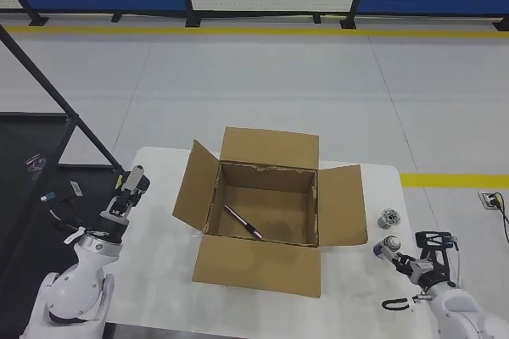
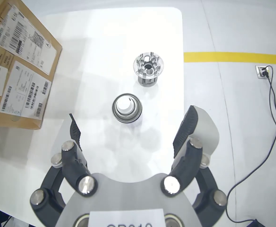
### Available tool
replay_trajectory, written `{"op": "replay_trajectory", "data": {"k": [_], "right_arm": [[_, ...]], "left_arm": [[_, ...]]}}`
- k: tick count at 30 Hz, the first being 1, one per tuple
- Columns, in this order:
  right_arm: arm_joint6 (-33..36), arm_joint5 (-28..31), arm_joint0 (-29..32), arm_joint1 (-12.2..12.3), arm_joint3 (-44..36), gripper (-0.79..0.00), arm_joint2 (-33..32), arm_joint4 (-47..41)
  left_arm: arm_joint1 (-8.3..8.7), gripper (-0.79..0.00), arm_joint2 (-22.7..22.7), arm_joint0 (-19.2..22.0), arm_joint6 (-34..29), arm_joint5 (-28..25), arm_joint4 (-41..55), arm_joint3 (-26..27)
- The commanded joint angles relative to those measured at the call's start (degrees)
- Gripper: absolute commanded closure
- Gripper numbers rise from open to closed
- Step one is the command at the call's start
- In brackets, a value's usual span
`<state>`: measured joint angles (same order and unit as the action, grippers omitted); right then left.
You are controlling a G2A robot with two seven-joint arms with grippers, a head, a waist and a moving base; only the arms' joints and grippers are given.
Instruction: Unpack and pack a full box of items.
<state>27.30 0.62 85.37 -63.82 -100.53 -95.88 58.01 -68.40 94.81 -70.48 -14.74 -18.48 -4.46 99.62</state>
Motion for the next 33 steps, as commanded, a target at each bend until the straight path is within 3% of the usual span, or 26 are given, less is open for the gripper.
{"op": "replay_trajectory", "data": {"k": [1, 5, 6, 7, 8, 11, 12, 22, 26, 33], "right_arm": [[0.55, 0.67, -2.25, -0.09, 2.86, -0.785, 1.41, -0.29], [0.33, 1.46, -4.84, -0.23, 6.64, -0.776, 2.95, -0.42], [0.60, 1.00, -5.60, -0.28, 7.50, -0.699, 3.30, -0.24], [0.92, 0.68, -6.32, -0.32, 8.28, -0.566, 3.81, 0.15], [1.26, 0.08, -7.01, -0.37, 9.03, -0.339, 4.25, 0.61], [1.42, -0.33, -8.32, -0.51, 10.11, -0.055, 5.16, 0.60], [1.34, -0.22, -8.46, -0.52, 10.33, 0.000, 5.17, 0.55], [-0.94, 0.65, -7.78, -0.56, 8.01, 0.000, 4.07, -1.15], [-3.38, -1.86, -6.15, -0.76, 1.10, 0.000, 2.49, -3.77], [-7.56, -11.48, -5.54, -1.67, -15.14, 0.000, 4.63, -3.92]], "left_arm": [[0.02, -0.785, -0.07, 0.08, 0.03, 0.05, 0.04, -0.10], [0.03, -0.785, -0.09, 0.07, 0.27, -0.04, 0.20, -0.49], [0.04, -0.785, -0.08, 0.07, 0.38, -0.07, 0.26, -0.56], [0.04, -0.785, -0.08, 0.06, 0.41, -0.11, 0.27, -0.60], [0.05, -0.785, -0.09, 0.05, 0.42, -0.15, 0.27, -0.61], [0.09, -0.785, 0.13, -0.02, 0.54, -0.17, 0.23, -0.60], [0.11, -0.785, 0.19, -0.05, 0.52, -0.17, 0.25, -0.59], [0.24, -0.785, 0.56, -0.21, 0.53, -0.07, 0.18, -0.72], [0.31, -0.785, 0.88, -0.49, 0.45, -0.18, 0.16, -0.56], [0.41, -0.785, 1.78, -1.77, 0.84, -0.86, 0.79, -0.50]]}}
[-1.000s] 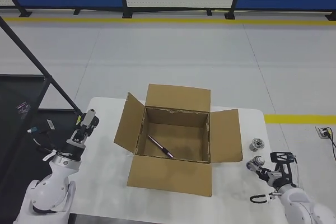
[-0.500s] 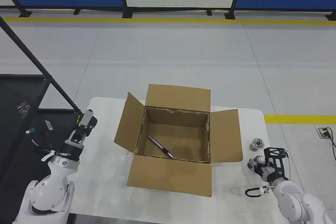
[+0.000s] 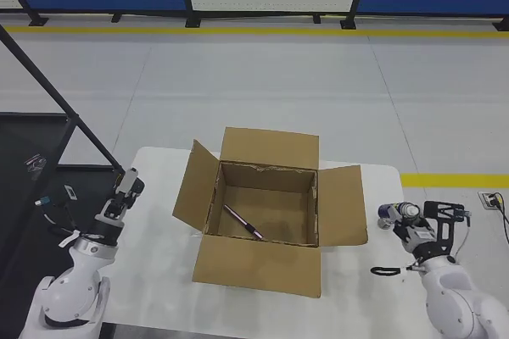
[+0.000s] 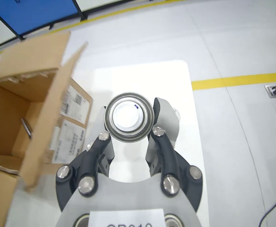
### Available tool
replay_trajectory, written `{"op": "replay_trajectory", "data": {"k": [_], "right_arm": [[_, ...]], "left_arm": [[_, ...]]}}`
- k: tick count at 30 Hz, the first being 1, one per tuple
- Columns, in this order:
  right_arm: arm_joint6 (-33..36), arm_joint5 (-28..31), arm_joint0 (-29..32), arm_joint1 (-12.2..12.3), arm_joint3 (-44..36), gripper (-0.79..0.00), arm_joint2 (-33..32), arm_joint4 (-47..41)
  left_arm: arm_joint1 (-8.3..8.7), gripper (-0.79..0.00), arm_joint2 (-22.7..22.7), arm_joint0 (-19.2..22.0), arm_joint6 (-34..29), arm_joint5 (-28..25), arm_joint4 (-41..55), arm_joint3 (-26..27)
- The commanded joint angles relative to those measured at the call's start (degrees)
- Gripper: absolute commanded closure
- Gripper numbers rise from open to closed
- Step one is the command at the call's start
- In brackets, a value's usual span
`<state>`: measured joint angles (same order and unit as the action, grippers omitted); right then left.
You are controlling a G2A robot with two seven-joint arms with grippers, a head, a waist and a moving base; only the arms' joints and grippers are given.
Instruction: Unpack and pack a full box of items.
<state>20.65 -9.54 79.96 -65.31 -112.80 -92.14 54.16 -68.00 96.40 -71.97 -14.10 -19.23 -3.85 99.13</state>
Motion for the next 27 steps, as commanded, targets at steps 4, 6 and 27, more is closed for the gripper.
{"op": "replay_trajectory", "data": {"k": [4, 6, 27], "right_arm": [[-2.32, -6.75, -2.61, -0.73, -8.36, 0.000, 6.04, 5.70], [-1.42, -7.96, -5.51, -1.17, -9.19, 0.000, 10.68, 7.46], [10.96, -12.89, -47.81, -17.20, 43.42, 0.000, 59.55, 9.92]], "left_arm": [[0.05, -0.785, 0.81, -1.25, 0.61, -0.47, 0.64, 0.24], [0.06, -0.785, 1.20, -1.76, 0.80, -0.82, 1.08, 0.43], [0.02, -0.785, 3.53, -5.14, 3.46, -2.49, 3.60, 1.36]]}}
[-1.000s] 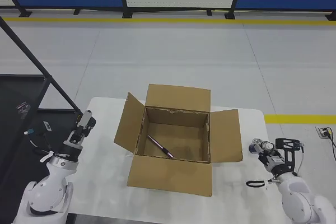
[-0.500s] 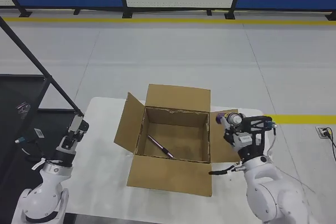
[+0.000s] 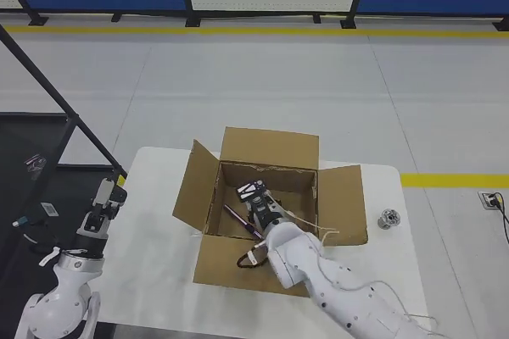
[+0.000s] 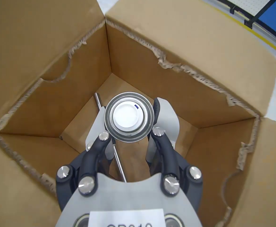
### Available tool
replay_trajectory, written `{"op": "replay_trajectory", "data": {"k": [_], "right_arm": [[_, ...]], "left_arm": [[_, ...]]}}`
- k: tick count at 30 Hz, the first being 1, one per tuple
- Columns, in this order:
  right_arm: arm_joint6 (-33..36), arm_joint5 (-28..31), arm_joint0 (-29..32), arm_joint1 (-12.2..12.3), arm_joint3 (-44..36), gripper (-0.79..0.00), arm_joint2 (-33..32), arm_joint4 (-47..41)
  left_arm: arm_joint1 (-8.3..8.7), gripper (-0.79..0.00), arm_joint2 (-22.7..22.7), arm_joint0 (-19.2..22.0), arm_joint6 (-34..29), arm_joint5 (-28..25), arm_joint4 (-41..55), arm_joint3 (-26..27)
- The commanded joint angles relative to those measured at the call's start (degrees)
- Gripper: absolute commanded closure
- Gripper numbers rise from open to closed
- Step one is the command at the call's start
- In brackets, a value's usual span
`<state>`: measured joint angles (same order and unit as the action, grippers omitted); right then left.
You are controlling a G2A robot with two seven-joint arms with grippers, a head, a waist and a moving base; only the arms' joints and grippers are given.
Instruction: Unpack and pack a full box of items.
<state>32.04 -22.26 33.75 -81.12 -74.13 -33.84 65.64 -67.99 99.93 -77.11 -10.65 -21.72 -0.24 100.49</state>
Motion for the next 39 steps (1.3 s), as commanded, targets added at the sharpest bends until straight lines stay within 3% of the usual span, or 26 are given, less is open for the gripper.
{"op": "replay_trajectory", "data": {"k": [1, 6, 11, 13, 16, 18, 20, 26, 31, 35, 39], "right_arm": [[-0.88, -0.19, -2.66, -2.51, 7.68, 0.000, 2.12, -2.80], [-3.49, -0.02, -6.68, -7.17, 19.11, 0.000, 4.19, -7.73], [-5.08, 1.01, -8.88, -10.29, 26.16, 0.000, 4.60, -10.51], [-5.40, 1.21, -9.48, -11.30, 28.28, -0.292, 4.68, -11.10], [-6.13, 1.68, -10.07, -12.56, 30.77, -0.400, 4.72, -11.50], [-6.85, 1.83, -10.31, -13.18, 31.64, -0.637, 4.52, -11.57], [-7.49, 1.95, -10.38, -13.58, 32.06, -0.785, 4.21, -11.39], [-8.52, 1.30, -9.68, -13.78, 30.50, -0.785, 3.05, -8.95], [-9.61, -0.23, -7.14, -12.11, 23.23, -0.785, 0.09, -5.18], [-7.15, 0.83, -2.10, -8.29, 10.23, -0.785, -6.12, 0.12], [-0.84, 4.30, 7.91, -3.38, -9.34, -0.785, -16.10, 8.35]], "left_arm": [[0.00, -0.785, 0.00, 0.00, 0.00, 0.01, -0.01, 0.00], [0.00, -0.785, 0.00, 0.00, 0.00, 0.01, -0.01, 0.00], [0.00, -0.785, 0.00, 0.00, 0.00, 0.01, -0.01, 0.00], [0.00, -0.785, 0.00, 0.00, 0.00, 0.01, -0.01, 0.00], [0.00, -0.785, 0.00, 0.00, 0.00, 0.01, -0.01, 0.00], [0.00, -0.785, 0.00, 0.00, 0.00, 0.01, -0.01, 0.00], [0.00, -0.785, 0.00, 0.00, 0.00, 0.01, -0.01, 0.00], [0.00, -0.785, 0.00, 0.00, 0.00, 0.01, -0.01, 0.00], [0.00, -0.785, 0.00, 0.00, 0.00, 0.01, -0.01, 0.00], [0.00, -0.785, 0.00, 0.00, 0.00, 0.01, -0.01, 0.00], [0.00, -0.785, 0.00, 0.00, 0.00, 0.01, -0.01, 0.00]]}}
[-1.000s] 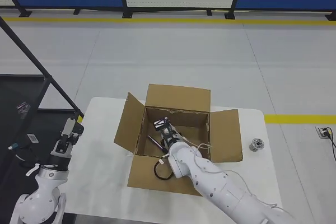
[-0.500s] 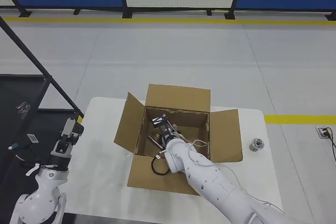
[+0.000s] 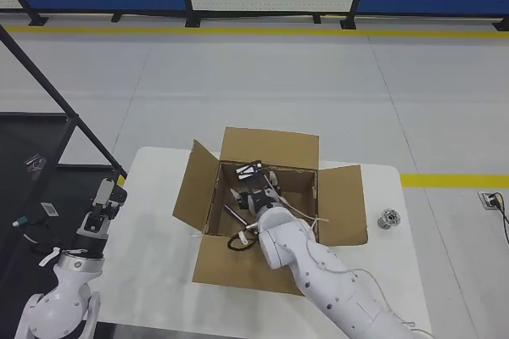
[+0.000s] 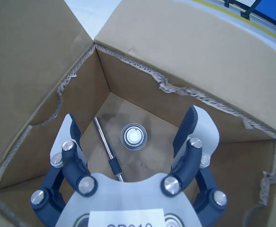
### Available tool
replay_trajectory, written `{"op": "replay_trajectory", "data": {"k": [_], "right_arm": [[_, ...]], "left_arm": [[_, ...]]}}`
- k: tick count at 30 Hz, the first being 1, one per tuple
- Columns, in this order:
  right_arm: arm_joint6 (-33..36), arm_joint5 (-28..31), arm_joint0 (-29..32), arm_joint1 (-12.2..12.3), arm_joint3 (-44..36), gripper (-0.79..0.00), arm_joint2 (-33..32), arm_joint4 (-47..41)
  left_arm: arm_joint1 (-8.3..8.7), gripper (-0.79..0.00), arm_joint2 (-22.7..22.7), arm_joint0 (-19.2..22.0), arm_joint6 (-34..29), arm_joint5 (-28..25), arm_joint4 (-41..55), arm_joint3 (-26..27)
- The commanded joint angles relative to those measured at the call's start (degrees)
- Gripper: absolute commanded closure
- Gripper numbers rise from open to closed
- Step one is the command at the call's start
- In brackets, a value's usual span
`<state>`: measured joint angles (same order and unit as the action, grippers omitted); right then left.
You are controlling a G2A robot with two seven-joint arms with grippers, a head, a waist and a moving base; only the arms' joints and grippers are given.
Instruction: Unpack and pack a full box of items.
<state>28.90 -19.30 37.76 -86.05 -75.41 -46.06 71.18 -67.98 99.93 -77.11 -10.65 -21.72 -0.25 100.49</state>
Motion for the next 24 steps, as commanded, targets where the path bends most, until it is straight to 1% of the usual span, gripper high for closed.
{"op": "replay_trajectory", "data": {"k": [1, 4, 6, 8, 11, 14, 16, 18, 21, 24], "right_arm": [[3.81, 2.45, 6.89, 2.63, -13.10, -0.785, -6.73, 5.02], [6.38, 5.59, 15.36, 5.10, -26.53, -0.785, -15.44, 9.61], [6.53, 6.14, 19.86, 6.17, -32.71, -0.785, -21.77, 11.01], [6.19, 6.38, 23.44, 6.88, -36.79, -0.785, -28.04, 10.27], [5.63, 5.32, 26.66, 7.57, -38.50, -0.785, -37.14, 8.38], [7.08, 4.18, 27.60, 8.14, -35.03, -0.785, -44.70, 8.08], [10.13, 4.82, 26.50, 8.60, -30.69, -0.785, -48.17, 9.28], [12.63, 6.33, 24.94, 8.90, -25.33, -0.785, -50.78, 7.13], [17.33, 11.21, 22.23, 9.57, -16.62, -0.785, -52.74, 6.53], [21.98, 15.62, 19.27, 10.11, -8.94, -0.785, -51.93, 8.76]], "left_arm": [[0.00, -0.785, 0.00, 0.00, 0.00, 0.00, 0.00, 0.00], [0.00, -0.785, 0.00, 0.00, 0.00, 0.00, 0.00, 0.00], [0.00, -0.785, 0.00, 0.00, 0.00, 0.00, 0.00, 0.00], [0.00, -0.785, 0.00, 0.00, 0.00, 0.00, 0.00, 0.00], [0.00, -0.785, 0.00, 0.00, 0.00, 0.00, 0.00, 0.00], [0.00, -0.785, 0.00, 0.00, 0.00, 0.00, 0.00, 0.00], [0.00, -0.785, 0.00, 0.00, 0.00, 0.00, 0.00, 0.00], [0.00, -0.785, 0.00, 0.00, 0.00, 0.00, 0.00, 0.00], [0.00, -0.785, 0.00, 0.00, 0.00, 0.00, 0.00, 0.00], [0.00, -0.785, 0.00, 0.00, 0.00, 0.00, 0.00, 0.00]]}}
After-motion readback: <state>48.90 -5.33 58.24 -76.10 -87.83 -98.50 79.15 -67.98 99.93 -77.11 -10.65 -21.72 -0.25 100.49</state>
